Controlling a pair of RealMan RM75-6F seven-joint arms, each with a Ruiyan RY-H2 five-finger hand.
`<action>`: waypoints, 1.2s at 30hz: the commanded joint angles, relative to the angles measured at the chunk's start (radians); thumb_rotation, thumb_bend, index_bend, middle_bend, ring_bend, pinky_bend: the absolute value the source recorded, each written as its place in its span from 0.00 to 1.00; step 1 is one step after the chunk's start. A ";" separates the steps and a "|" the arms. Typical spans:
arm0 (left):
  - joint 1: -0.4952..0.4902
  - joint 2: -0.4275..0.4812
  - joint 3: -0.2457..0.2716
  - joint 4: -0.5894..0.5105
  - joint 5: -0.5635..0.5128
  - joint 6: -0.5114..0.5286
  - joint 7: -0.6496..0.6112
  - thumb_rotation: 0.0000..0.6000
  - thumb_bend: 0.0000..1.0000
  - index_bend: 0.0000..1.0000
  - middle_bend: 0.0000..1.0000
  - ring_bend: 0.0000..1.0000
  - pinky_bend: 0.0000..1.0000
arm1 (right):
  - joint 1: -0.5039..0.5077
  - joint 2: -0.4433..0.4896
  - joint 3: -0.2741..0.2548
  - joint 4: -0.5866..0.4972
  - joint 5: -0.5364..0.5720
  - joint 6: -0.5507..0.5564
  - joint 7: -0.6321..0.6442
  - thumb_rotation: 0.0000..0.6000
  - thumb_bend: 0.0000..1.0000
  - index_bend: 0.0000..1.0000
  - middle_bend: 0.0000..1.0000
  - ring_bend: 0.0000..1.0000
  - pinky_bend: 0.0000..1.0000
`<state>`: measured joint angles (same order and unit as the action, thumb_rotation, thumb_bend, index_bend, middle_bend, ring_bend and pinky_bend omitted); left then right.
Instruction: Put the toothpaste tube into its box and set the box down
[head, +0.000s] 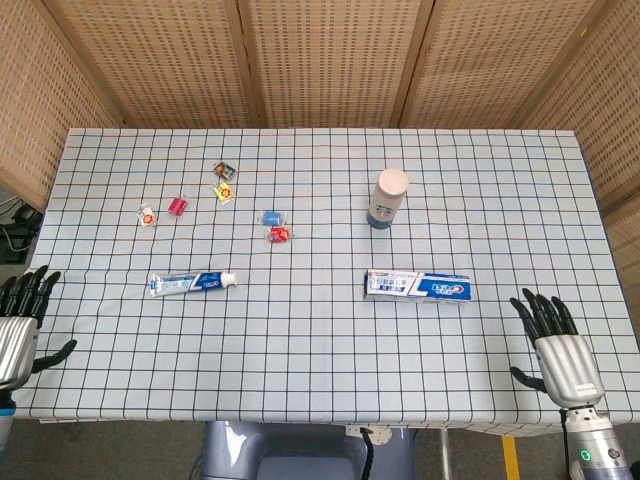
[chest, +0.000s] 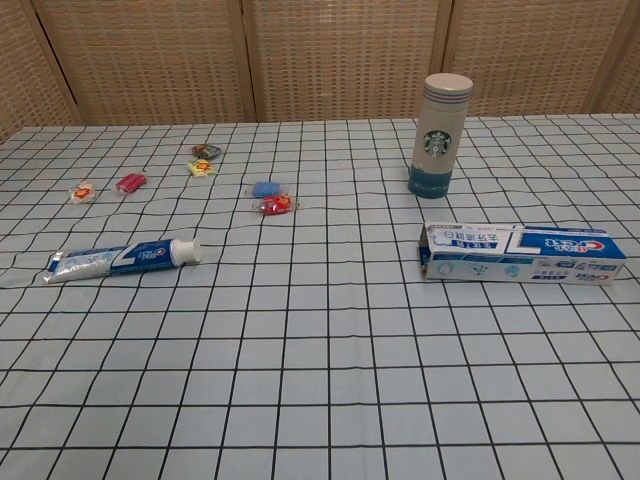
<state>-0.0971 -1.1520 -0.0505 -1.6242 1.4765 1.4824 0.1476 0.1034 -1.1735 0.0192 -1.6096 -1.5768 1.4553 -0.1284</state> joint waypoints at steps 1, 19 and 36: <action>-0.014 -0.006 -0.012 -0.010 -0.023 -0.024 0.008 1.00 0.19 0.03 0.00 0.00 0.00 | 0.002 -0.003 0.000 0.003 0.003 -0.005 0.001 1.00 0.15 0.09 0.00 0.00 0.04; -0.297 -0.094 -0.176 -0.083 -0.358 -0.334 0.328 1.00 0.19 0.27 0.05 0.12 0.16 | 0.013 -0.013 0.009 0.030 0.033 -0.031 0.022 1.00 0.15 0.09 0.00 0.00 0.04; -0.492 -0.322 -0.185 0.098 -0.669 -0.433 0.530 1.00 0.19 0.33 0.11 0.16 0.18 | 0.014 -0.002 0.010 0.035 0.047 -0.040 0.059 1.00 0.15 0.09 0.00 0.00 0.04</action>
<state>-0.5711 -1.4536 -0.2344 -1.5465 0.8289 1.0574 0.6654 0.1173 -1.1759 0.0292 -1.5746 -1.5305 1.4158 -0.0703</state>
